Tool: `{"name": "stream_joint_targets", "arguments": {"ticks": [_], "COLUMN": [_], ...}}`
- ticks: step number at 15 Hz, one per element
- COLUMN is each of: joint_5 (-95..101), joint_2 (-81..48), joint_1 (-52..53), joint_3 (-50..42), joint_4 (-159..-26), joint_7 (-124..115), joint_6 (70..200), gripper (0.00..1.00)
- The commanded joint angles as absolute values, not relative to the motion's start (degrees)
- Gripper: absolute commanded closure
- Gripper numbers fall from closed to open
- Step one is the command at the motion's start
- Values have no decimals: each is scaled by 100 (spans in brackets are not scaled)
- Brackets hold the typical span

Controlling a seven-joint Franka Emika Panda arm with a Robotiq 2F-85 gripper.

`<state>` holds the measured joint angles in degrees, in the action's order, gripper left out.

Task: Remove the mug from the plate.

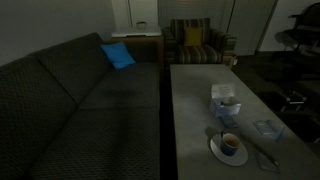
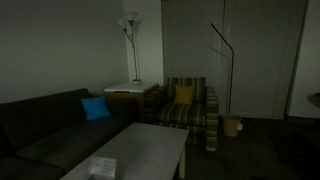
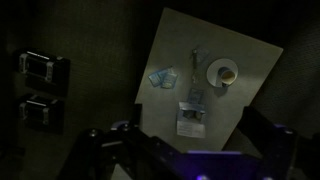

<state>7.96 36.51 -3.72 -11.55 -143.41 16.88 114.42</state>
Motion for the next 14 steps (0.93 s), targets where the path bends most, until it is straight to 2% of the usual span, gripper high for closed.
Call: {"name": "stream_joint_targets", "arguments": {"ticks": [1,14], "joint_5": [768,790], "joint_2": [3644,3296], "joint_1": [-412,-291], "joint_3": [-1118,-1057], "joint_4": [-14329,-14177], "joint_7": [1708,1797], "joint_6": [11429,11406], "gripper": [0,0]}}
